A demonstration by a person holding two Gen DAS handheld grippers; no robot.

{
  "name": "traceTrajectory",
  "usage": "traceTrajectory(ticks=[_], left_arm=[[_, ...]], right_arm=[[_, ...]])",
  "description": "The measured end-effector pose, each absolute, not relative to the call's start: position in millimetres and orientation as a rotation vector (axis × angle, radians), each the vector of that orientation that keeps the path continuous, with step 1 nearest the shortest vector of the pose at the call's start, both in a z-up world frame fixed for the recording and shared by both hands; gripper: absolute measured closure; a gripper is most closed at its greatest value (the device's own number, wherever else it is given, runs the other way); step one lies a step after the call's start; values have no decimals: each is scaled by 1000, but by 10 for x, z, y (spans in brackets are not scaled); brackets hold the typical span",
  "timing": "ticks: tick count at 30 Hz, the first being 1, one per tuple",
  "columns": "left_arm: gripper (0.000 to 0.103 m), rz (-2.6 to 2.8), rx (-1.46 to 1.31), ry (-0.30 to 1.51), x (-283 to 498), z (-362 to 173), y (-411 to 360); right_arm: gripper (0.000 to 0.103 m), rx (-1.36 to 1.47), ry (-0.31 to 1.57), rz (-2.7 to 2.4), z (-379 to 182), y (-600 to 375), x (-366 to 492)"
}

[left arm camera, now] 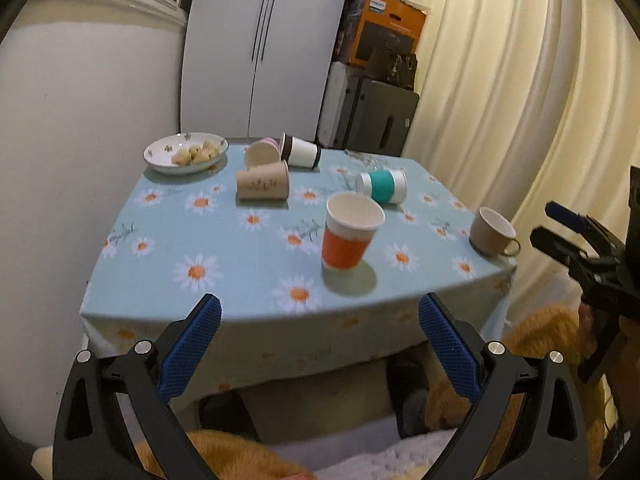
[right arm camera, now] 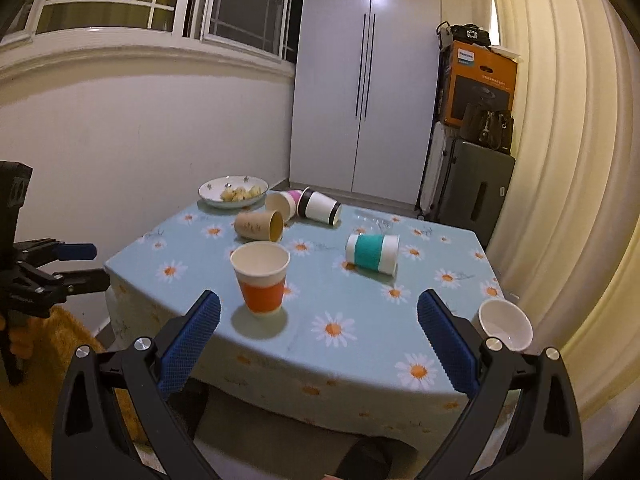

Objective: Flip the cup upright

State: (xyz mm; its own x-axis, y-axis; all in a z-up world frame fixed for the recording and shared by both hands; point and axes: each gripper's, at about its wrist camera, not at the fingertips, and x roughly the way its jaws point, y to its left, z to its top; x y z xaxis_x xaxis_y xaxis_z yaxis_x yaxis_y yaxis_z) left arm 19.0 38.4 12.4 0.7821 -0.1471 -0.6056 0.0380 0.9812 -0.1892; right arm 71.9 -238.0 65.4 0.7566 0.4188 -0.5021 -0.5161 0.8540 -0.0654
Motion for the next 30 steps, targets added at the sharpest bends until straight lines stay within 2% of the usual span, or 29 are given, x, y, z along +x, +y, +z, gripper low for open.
traceTrajectory(ticks=[30], left_arm=[[7,-28,-113,655,-4,-19,185]], right_arm=[[5,-163,569,416,231,-2756,640]])
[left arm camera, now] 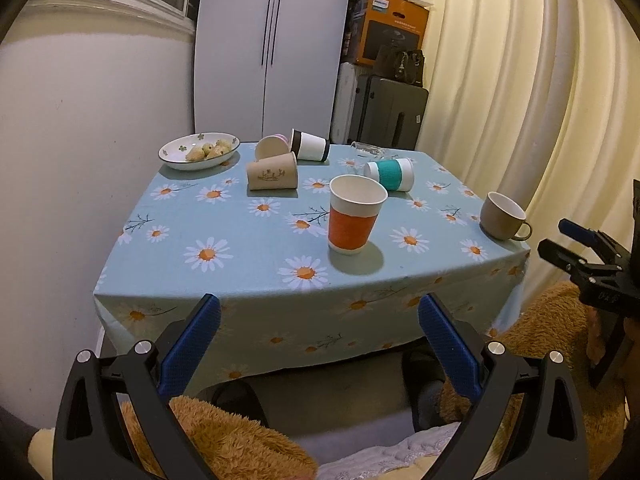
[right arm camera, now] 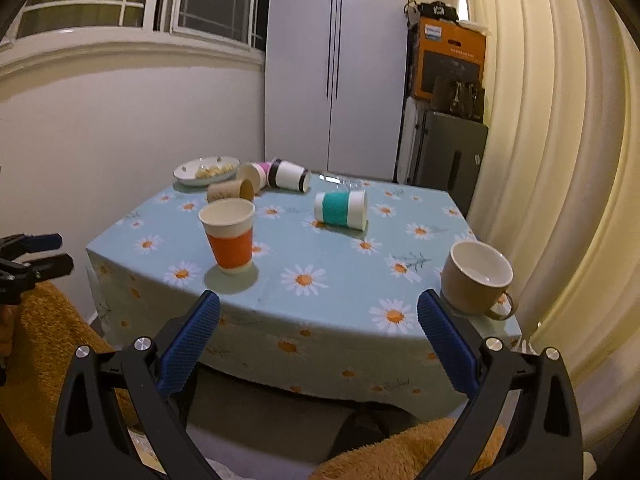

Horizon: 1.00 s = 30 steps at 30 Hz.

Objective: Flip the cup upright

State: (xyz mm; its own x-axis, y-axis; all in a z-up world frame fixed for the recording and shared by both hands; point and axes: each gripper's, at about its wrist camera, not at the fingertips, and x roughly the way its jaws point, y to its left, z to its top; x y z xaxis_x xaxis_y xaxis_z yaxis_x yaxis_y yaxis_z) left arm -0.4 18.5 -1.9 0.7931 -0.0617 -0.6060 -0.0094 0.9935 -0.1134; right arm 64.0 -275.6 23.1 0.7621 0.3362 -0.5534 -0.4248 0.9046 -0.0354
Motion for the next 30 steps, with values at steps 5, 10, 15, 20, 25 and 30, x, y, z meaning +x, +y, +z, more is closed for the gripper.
traceTrajectory(ticks=[5,10,15,20,25,30], left_arm=[[7,-15,-115,651,-19,-19,183],[7,-22,-122,657,0,-22,195],[7,-22,-133,654,-2,-26,216],[7,-22,-133,656,-3,-27,211],[7,-18,-129,658,-7,-19,205],[7,-21,-126,663,3,-26,192]], right_arm=[[5,-157,572,414,221,-2754,649],[5,-160,576,411,210,-2735,661],[5,-157,577,413,200,-2736,660],[5,-168,584,416,186,-2713,667],[5,-170,586,417,183,-2715,670],[5,-172,588,417,181,-2714,671]])
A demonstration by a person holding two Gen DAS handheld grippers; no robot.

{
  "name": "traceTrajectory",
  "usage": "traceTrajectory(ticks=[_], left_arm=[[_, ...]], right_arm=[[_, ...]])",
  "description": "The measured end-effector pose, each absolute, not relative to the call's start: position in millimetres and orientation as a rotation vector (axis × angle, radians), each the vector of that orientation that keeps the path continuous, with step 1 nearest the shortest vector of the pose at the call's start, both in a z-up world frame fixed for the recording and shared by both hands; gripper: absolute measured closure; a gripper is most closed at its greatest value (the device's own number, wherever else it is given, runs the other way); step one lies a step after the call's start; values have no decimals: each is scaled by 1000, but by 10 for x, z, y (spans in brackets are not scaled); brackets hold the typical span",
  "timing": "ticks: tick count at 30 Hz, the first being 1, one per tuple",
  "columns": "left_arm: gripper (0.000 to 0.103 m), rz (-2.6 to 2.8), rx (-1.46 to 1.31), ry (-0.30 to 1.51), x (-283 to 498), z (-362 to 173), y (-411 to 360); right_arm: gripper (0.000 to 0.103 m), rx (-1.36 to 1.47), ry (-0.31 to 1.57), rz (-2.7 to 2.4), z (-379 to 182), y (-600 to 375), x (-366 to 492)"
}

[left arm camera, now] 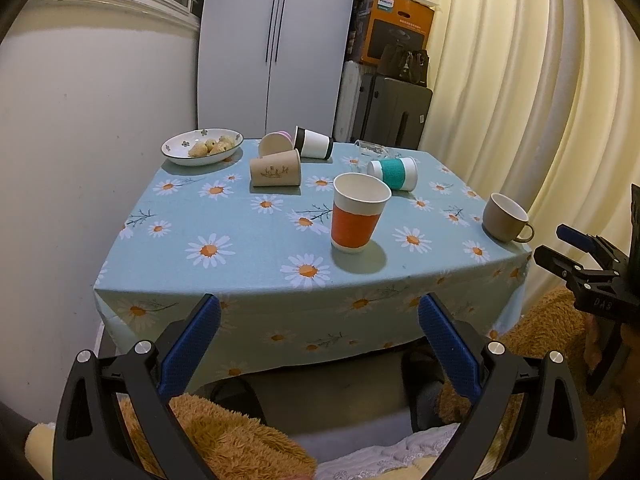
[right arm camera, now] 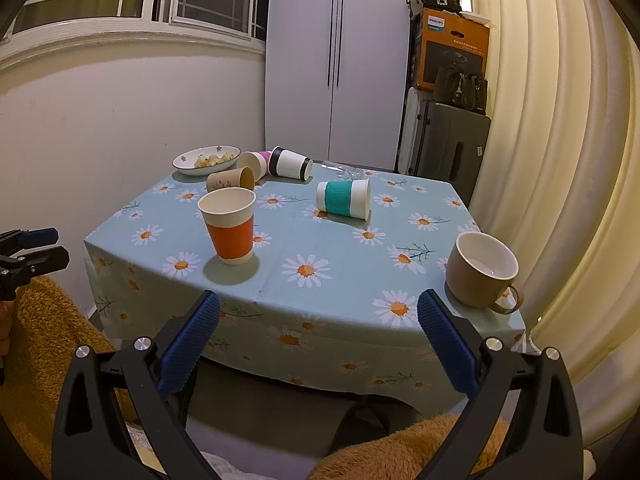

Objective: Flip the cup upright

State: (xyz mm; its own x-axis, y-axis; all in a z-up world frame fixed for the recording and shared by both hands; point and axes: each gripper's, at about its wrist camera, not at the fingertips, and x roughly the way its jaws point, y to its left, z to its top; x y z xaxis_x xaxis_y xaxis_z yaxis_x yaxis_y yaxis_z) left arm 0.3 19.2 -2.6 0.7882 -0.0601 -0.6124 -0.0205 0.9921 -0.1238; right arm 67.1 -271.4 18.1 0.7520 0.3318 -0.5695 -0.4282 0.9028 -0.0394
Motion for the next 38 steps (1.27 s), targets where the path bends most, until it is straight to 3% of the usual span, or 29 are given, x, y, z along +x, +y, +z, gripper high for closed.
traceTrajectory(ticks=[38], left_arm=[[7,-25,-142,659,12,-42,192]], right_arm=[[5,-178,580,404,169,-2735,648]])
